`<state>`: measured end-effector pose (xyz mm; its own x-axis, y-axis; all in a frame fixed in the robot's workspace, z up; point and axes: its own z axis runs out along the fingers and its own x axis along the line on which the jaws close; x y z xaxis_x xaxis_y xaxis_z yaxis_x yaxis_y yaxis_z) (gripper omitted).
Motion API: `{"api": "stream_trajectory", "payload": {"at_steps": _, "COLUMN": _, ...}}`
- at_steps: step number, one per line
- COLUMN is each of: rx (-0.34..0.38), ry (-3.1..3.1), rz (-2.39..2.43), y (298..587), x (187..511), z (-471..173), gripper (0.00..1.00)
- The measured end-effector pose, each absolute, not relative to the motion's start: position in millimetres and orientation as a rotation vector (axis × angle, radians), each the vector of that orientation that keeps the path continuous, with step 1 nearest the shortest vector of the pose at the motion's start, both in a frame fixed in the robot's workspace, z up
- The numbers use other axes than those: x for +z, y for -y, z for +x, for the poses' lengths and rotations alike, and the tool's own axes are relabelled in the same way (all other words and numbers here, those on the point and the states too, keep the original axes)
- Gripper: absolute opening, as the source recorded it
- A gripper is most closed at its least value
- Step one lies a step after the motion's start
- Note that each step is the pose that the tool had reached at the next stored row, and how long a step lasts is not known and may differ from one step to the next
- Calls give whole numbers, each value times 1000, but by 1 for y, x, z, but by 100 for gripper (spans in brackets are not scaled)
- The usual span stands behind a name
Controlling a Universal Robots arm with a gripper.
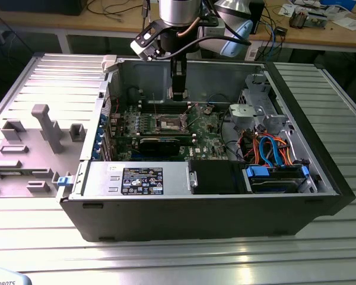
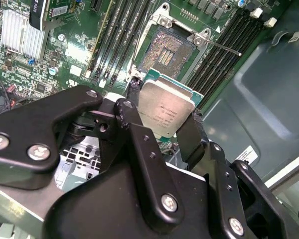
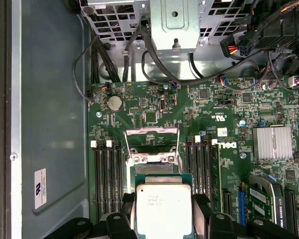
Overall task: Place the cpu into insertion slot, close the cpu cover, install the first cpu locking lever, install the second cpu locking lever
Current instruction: 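Place the cpu into insertion slot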
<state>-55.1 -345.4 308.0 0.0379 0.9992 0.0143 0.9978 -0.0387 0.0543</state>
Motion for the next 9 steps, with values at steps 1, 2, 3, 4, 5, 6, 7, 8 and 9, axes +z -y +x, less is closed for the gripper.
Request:
{"api": "stream_trajectory", "payload": {"at_steps": 1, "rx": 75, "ry": -2158, "rz": 2242, "y": 345, "x": 308, "z": -55, "gripper": 55}}
{"api": "stream_trajectory", "payload": {"at_steps": 2, "rx": 75, "ry": -2158, "rz": 2242, "y": 345, "x": 308, "z": -55, "gripper": 55}}
{"api": "stream_trajectory", "payload": {"at_steps": 3, "rx": 75, "ry": -2158, "rz": 2242, "y": 345, "x": 308, "z": -55, "gripper": 55}}
{"api": "stream_trajectory", "payload": {"at_steps": 4, "rx": 75, "ry": -2158, "rz": 2242, "y": 345, "x": 308, "z": -55, "gripper": 55}}
{"api": "stream_trajectory", "payload": {"at_steps": 5, "rx": 77, "ry": -2159, "rz": 2243, "y": 345, "x": 308, "z": -55, "gripper": 55}}
{"api": "stream_trajectory", "payload": {"at_steps": 6, "rx": 92, "ry": -2165, "rz": 2250, "y": 345, "x": 306, "z": -55, "gripper": 55}}
{"api": "stream_trajectory", "payload": {"at_steps": 7, "rx": 105, "ry": -2170, "rz": 2256, "y": 345, "x": 305, "z": -55, "gripper": 55}}
{"api": "stream_trajectory", "payload": {"at_steps": 8, "rx": 106, "ry": -2170, "rz": 2257, "y": 345, "x": 305, "z": -55, "gripper": 55}}
{"api": "stream_trajectory", "payload": {"at_steps": 9, "rx": 106, "ry": -2170, "rz": 2257, "y": 345, "x": 305, "z": -55, "gripper": 55}}
